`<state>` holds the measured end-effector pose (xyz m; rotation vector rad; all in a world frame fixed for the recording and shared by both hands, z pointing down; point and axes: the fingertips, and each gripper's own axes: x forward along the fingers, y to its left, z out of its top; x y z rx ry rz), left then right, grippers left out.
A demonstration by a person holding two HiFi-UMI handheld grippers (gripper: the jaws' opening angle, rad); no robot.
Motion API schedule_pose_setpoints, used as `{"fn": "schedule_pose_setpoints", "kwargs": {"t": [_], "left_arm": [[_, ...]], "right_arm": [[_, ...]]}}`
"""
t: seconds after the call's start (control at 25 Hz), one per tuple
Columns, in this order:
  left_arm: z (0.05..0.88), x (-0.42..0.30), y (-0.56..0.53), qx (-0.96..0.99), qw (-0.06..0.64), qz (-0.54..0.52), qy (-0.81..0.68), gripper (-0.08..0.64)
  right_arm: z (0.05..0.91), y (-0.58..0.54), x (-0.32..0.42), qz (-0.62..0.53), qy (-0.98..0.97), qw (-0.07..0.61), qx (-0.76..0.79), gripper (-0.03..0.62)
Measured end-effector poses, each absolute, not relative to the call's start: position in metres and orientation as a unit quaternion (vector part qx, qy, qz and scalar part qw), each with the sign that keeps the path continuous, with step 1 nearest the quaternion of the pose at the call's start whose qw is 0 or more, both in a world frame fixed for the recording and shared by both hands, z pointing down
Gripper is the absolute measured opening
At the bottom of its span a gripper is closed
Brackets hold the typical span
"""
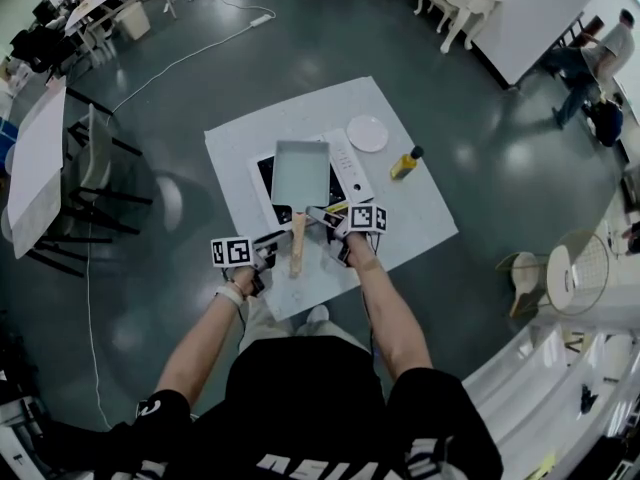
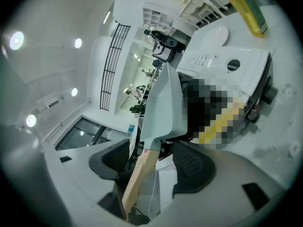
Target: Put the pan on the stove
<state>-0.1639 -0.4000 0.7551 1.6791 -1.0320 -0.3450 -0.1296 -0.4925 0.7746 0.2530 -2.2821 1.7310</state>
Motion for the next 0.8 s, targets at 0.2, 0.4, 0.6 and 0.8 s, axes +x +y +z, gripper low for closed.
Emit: {"fn": "schedule_pose_setpoints", "kwargs": {"t": [0.2,0.4,0.6,0.8], "left_arm": [[0.741,-0.179,-0.392,0.703,0.512,-0.151,-0.47,0.17],[0.715,-0.182,-0.39,0.714,0.477,-0.14,-0.493,0.164],[0.687,-0.183,-0.386,0.718,0.445,-0.133,-0.518,0.155],[0.658,-0.186,-0.385,0.722,0.407,-0.121,-0.547,0.14]], "right_arm": [[0.759,-0.497,-0.114,0.552,-0.814,0.137,0.12,0.261],[0.739,-0.496,-0.102,0.495,-0.843,0.157,0.142,0.236],[0.724,-0.489,-0.089,0.427,-0.868,0.185,0.171,0.209],[0.703,-0.486,-0.077,0.342,-0.892,0.211,0.208,0.169]]}}
